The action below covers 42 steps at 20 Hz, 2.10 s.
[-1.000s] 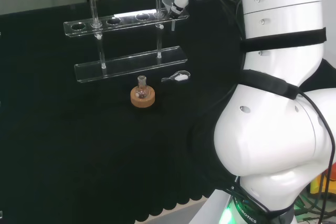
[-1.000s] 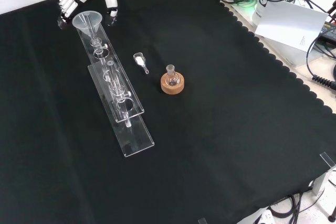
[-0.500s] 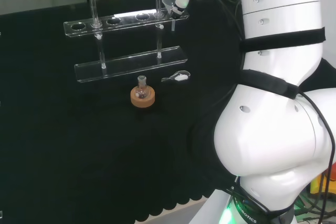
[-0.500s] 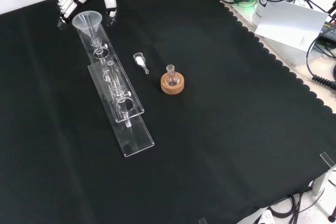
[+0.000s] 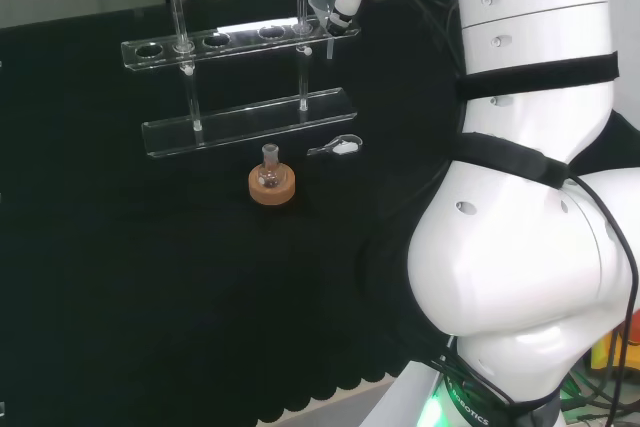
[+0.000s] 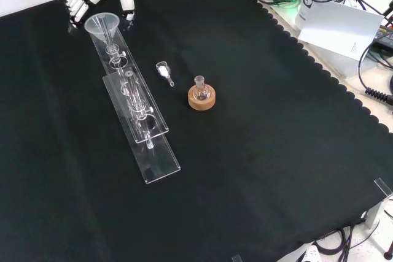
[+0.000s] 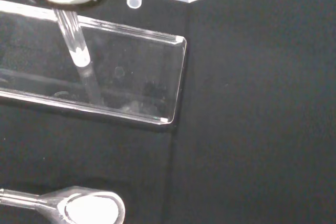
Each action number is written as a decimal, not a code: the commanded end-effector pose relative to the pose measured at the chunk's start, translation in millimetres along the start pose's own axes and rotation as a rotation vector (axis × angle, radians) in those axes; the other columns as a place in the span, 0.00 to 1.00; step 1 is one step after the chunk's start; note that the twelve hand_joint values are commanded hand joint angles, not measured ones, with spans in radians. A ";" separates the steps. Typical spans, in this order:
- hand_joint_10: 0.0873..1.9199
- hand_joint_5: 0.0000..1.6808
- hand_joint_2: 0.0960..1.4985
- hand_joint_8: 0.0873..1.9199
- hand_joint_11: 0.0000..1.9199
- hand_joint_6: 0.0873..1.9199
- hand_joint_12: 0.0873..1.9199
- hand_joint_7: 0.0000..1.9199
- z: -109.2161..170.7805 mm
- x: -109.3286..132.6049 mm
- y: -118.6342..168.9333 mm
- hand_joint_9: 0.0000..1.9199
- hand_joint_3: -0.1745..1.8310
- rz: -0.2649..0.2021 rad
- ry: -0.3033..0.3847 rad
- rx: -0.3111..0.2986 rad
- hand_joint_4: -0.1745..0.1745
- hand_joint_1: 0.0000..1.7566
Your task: Pick up the funnel from the transparent funnel stand.
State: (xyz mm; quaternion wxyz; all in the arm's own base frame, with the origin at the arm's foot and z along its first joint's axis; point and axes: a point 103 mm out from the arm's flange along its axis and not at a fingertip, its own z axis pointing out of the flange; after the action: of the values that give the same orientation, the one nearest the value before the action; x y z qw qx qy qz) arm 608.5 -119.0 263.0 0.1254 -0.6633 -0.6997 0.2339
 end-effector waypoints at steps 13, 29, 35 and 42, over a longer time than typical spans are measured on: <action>0.35 0.28 0.41 0.36 0.08 0.01 0.72 0.18 -7.5 -0.8 -3.6 0.15 0.41 0.025 -0.014 -0.077 0.35 0.48; 0.34 0.29 0.41 0.37 0.08 0.02 0.72 0.18 -59.7 -9.8 -75.2 0.16 0.42 0.084 -0.058 -0.162 0.34 0.49; 0.34 0.29 0.40 0.37 0.08 0.03 0.72 0.18 -82.6 -7.7 -125.6 0.16 0.42 0.119 -0.078 -0.201 0.35 0.49; 0.34 0.30 0.40 0.37 0.08 0.03 0.72 0.18 -89.3 10.1 -169.0 0.16 0.42 0.132 -0.098 -0.225 0.35 0.49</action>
State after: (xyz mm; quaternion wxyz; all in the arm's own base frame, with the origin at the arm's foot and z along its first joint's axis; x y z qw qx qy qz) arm 536.9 -111.8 404.7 0.0160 -0.7026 -0.6865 0.1869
